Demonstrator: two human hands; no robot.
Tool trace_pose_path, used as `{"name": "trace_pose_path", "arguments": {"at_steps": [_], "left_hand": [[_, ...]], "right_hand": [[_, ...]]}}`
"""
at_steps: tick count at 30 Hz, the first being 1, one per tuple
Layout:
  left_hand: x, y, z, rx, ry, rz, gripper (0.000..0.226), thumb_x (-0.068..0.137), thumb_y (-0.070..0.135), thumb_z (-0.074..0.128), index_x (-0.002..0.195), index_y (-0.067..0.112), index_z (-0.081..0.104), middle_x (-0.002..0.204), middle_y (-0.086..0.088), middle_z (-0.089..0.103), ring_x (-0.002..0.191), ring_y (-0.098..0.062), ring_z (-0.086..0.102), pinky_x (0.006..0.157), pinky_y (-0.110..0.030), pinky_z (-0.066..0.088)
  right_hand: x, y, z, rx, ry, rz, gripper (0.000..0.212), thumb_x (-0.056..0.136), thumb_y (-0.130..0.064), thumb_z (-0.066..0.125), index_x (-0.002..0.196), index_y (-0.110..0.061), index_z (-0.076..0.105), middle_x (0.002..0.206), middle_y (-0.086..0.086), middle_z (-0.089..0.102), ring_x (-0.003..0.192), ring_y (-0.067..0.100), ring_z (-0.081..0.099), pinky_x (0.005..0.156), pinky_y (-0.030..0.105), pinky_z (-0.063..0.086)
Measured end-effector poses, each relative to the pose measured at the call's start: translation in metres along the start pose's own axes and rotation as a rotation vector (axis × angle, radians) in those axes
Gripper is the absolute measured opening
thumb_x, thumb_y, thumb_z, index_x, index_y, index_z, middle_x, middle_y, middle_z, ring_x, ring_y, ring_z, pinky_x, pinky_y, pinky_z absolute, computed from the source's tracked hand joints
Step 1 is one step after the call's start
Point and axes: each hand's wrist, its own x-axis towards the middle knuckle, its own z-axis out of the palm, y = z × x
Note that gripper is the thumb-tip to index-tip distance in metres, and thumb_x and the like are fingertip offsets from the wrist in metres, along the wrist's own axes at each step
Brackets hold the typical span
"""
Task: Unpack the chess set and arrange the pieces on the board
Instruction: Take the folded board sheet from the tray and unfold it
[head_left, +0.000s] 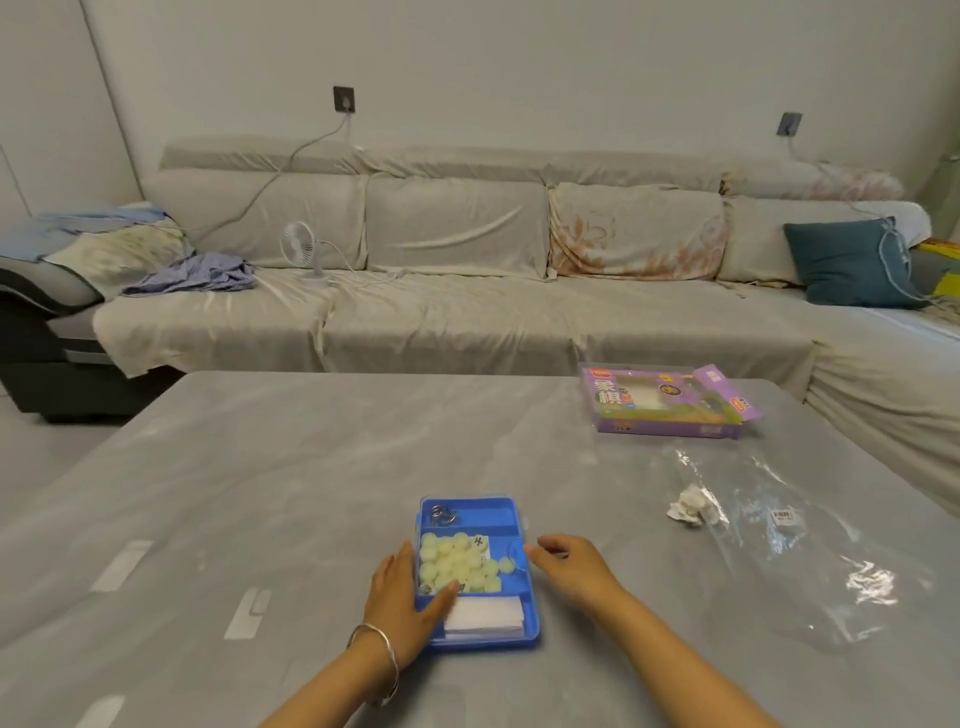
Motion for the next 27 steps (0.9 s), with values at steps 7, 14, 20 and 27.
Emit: {"name": "trace_pose_path", "arguments": {"at_steps": [7, 14, 20, 27], "left_hand": [[0.008, -0.005, -0.013, 0.003, 0.056, -0.036, 0.039, 0.09, 0.04, 0.053, 0.123, 0.02, 0.05, 0.126, -0.002, 0.053, 0.12, -0.02, 0.043, 0.099, -0.035, 0.041], [0.011, -0.001, 0.003, 0.142, 0.055, 0.048, 0.067, 0.083, 0.059, 0.05, 0.137, 0.025, 0.031, 0.14, 0.007, 0.04, 0.126, -0.019, 0.034, 0.103, -0.033, 0.035], [0.01, 0.008, 0.0, 0.486, -0.068, 0.305, 0.071, 0.082, 0.066, 0.003, 0.146, 0.035, 0.004, 0.155, 0.012, -0.008, 0.143, -0.017, -0.004, 0.115, -0.03, 0.003], [0.012, 0.008, -0.001, 0.513, -0.127, 0.278, 0.063, 0.089, 0.064, 0.005, 0.146, 0.036, 0.004, 0.155, 0.014, -0.008, 0.142, -0.016, -0.01, 0.115, -0.03, 0.0]], "right_hand": [[0.0, 0.003, 0.018, 0.008, 0.02, -0.055, 0.03, 0.089, -0.04, 0.057, 0.109, -0.018, 0.058, 0.096, -0.003, 0.065, 0.089, 0.012, 0.064, 0.077, 0.027, 0.053], [0.011, -0.003, 0.022, -0.194, 0.015, -0.065, 0.018, 0.095, -0.04, 0.044, 0.105, -0.025, 0.044, 0.102, -0.004, 0.063, 0.09, 0.013, 0.064, 0.079, 0.035, 0.055], [0.021, -0.01, 0.013, -0.266, -0.112, -0.092, 0.018, 0.098, -0.031, 0.04, 0.108, -0.016, 0.043, 0.078, -0.008, 0.054, 0.078, 0.011, 0.059, 0.066, 0.028, 0.05], [0.025, -0.013, 0.003, -0.2, -0.206, -0.009, 0.022, 0.094, -0.03, 0.049, 0.111, -0.018, 0.042, 0.096, -0.001, 0.061, 0.084, 0.009, 0.06, 0.064, 0.02, 0.048]]}}
